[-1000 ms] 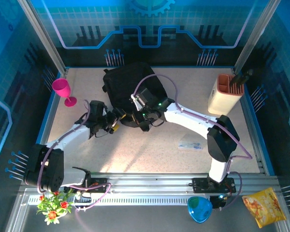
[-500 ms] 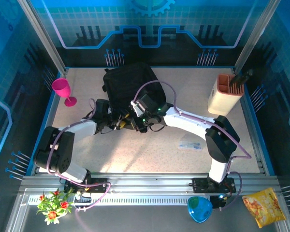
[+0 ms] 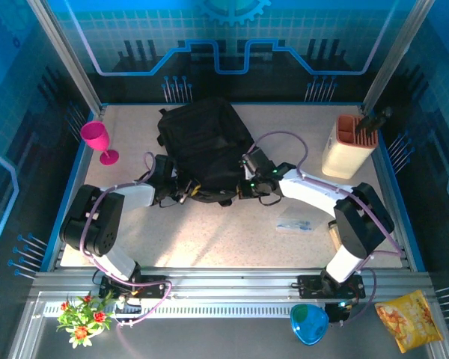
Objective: Pack the student bag
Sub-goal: Zip the student bag at the top-center of the table.
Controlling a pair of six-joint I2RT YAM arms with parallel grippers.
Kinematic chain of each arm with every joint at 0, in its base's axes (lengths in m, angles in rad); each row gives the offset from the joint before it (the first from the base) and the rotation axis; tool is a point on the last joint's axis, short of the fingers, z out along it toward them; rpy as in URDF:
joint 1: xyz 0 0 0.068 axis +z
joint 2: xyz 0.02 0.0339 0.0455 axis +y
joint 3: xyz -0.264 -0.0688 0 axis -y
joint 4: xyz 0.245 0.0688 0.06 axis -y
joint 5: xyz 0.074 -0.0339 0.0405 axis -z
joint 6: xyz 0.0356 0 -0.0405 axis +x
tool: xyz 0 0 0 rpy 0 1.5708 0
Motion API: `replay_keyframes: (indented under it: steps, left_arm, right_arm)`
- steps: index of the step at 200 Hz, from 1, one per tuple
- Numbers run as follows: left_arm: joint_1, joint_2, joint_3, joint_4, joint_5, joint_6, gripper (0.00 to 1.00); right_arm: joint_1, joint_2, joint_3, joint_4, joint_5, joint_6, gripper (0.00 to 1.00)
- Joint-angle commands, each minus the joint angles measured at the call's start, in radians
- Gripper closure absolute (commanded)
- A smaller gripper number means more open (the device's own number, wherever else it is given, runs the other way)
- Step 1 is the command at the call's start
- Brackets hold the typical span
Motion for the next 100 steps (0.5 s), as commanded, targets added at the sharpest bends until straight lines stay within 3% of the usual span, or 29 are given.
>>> replay_keyframes:
  steps: [1,32,63,100]
  left_arm:
    - [0.023,0.016,-0.008,-0.055,-0.075,0.043,0.96]
    - [0.023,0.002,0.011,-0.073,-0.049,0.075,0.97]
    - [0.021,-0.002,0.027,-0.067,0.005,0.095,0.96]
    - [0.011,-0.019,0.037,-0.076,0.034,0.122,0.94]
  right_arm:
    - [-0.06,-0.038,-0.017,-0.099,0.113,0.03,1.0]
    - [-0.089,-0.064,0.012,-0.108,0.161,-0.001,1.0]
    - [-0.056,-0.1,0.026,-0.04,0.012,-0.069,1.0]
    - [0.1,-0.06,0.104,-0.03,0.035,-0.2,0.62]
